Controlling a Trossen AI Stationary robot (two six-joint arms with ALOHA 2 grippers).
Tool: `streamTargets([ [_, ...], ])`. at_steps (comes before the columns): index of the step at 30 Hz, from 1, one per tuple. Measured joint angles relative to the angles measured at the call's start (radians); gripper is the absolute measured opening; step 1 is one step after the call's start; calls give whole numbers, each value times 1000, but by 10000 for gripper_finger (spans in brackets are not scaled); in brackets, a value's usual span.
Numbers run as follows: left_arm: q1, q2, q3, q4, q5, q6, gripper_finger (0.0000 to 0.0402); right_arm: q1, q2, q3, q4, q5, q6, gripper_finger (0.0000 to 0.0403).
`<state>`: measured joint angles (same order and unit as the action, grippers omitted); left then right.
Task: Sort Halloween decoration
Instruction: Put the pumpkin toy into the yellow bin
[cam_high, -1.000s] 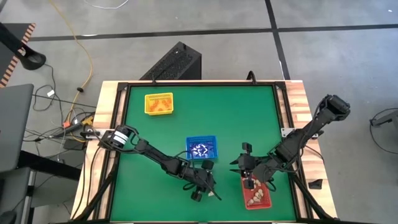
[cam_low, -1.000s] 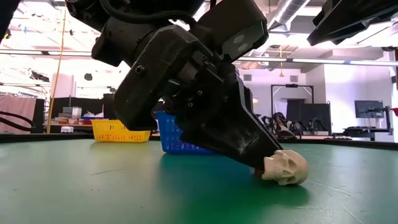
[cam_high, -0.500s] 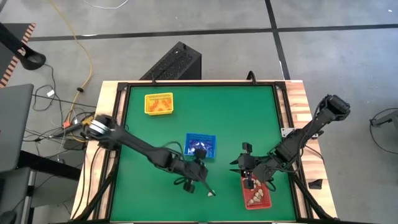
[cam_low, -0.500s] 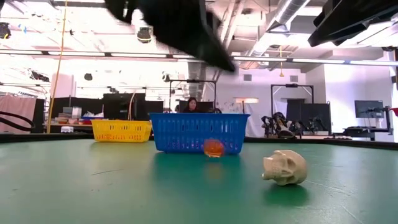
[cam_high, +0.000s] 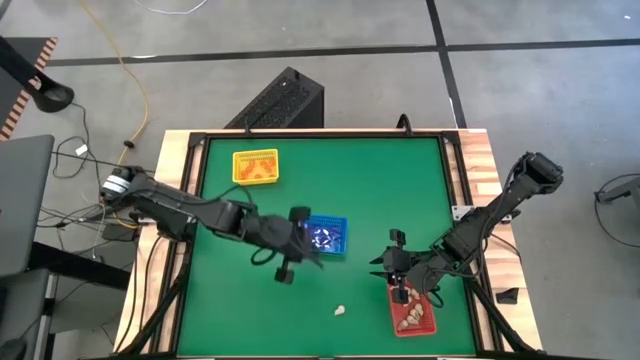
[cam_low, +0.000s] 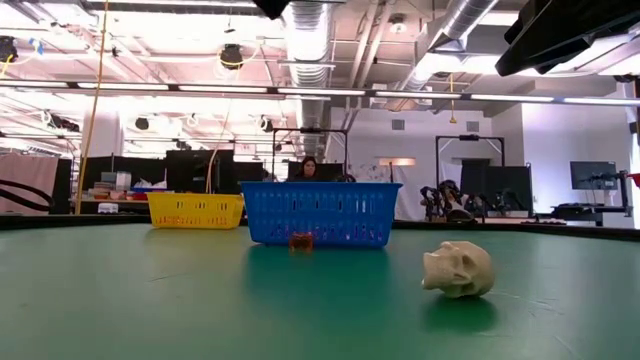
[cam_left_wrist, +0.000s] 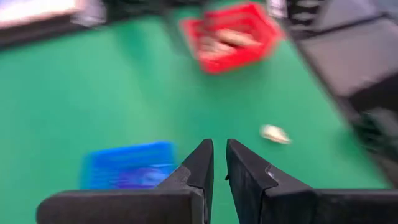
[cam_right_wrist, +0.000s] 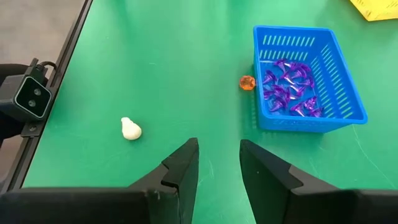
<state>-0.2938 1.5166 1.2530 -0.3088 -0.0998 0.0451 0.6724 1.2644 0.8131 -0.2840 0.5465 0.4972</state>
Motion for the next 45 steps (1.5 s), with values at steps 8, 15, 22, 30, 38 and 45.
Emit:
streamTargets([
  [8, -123, 242, 0, -42, 3, -11, 48, 0, 0, 0, 0, 0, 0, 148],
  [15, -178, 457, 27, -51, -199, 173, 108, 0, 0, 0, 0, 0, 0, 148],
  [22, -105, 530, 132, -87, -162, 123, 154, 0, 0, 0, 1, 0, 3, 148],
  [30, -13, 530, 176, -205, -136, 129, 167, 0, 0, 0, -9, 0, 2, 148],
  [38, 56, 530, 176, -282, -121, 139, 167, 2, 0, 0, -24, 0, 2, 148],
  [45, 72, 530, 176, -278, -121, 198, 167, 2, 0, 0, -24, 0, 2, 148],
])
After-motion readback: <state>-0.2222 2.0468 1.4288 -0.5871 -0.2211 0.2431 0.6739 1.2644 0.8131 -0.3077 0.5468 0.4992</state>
